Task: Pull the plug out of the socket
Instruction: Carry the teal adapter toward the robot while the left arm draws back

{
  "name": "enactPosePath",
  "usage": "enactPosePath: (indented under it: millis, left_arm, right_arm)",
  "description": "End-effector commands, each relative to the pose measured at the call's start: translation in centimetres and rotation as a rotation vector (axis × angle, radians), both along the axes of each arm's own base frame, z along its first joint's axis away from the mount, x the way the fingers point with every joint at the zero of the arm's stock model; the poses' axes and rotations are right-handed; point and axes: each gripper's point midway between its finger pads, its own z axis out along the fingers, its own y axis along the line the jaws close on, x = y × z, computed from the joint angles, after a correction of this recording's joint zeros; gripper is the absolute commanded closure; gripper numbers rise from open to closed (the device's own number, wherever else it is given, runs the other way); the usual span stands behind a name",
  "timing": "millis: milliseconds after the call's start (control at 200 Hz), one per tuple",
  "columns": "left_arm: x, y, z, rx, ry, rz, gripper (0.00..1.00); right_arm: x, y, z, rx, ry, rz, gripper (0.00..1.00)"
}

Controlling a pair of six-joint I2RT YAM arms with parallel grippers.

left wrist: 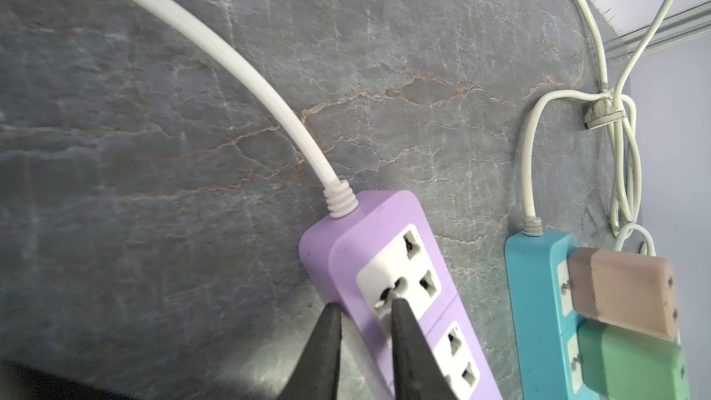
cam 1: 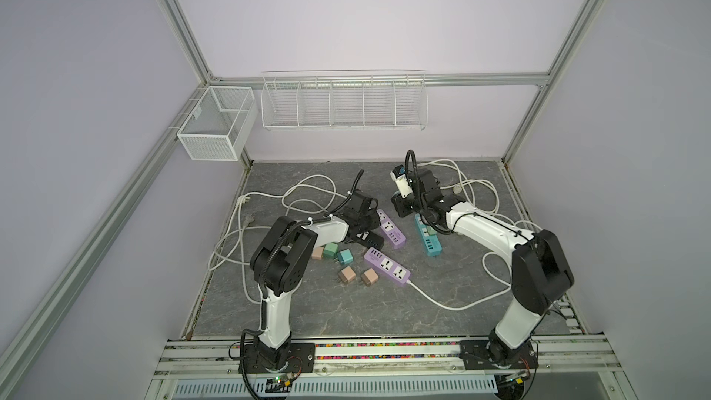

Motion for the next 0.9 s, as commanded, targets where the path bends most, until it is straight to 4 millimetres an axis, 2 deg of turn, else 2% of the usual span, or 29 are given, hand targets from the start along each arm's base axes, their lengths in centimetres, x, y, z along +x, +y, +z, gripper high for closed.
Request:
enactPosePath:
  millis: [0,90,295,480,695,895]
  left_arm:
    - [-4.5,4.2,-6.5,0.227,0.234,-0.008,0.76]
    - [-3.1,2.9,-4.0,0.183,0.180,-0.015,0.75]
    - [-0.5,1.2,2.2,0.098,0.050,-0.014,0.72]
    - [-0.1,0.8,7.6,0.016,-0.074,-0.021,0.69]
    - [-2.0,3.3,11.3,-0.010,-0.151,0.009,0.68]
    - [-4.8,7.7,11.8,0.038,-0.155,0.062,0.68]
  right_arm:
    - [-1.0,-1.9,-0.2,-0.003,0.040,-0.058,0.90]
    - [-1.6,-3.0,0.3,0.019,0.058,-0.092,0.90]
    - [-3.6,-3.6,1.5,0.104,0.101,-0.096,0.89]
    - [-5.9,-2.7,3.0,0.215,0.151,-0.050,0.87]
    - [-8.1,-1.5,3.8,0.286,0.177,-0.022,0.87]
    - [-9.5,2.0,3.4,0.314,0.182,0.035,0.86]
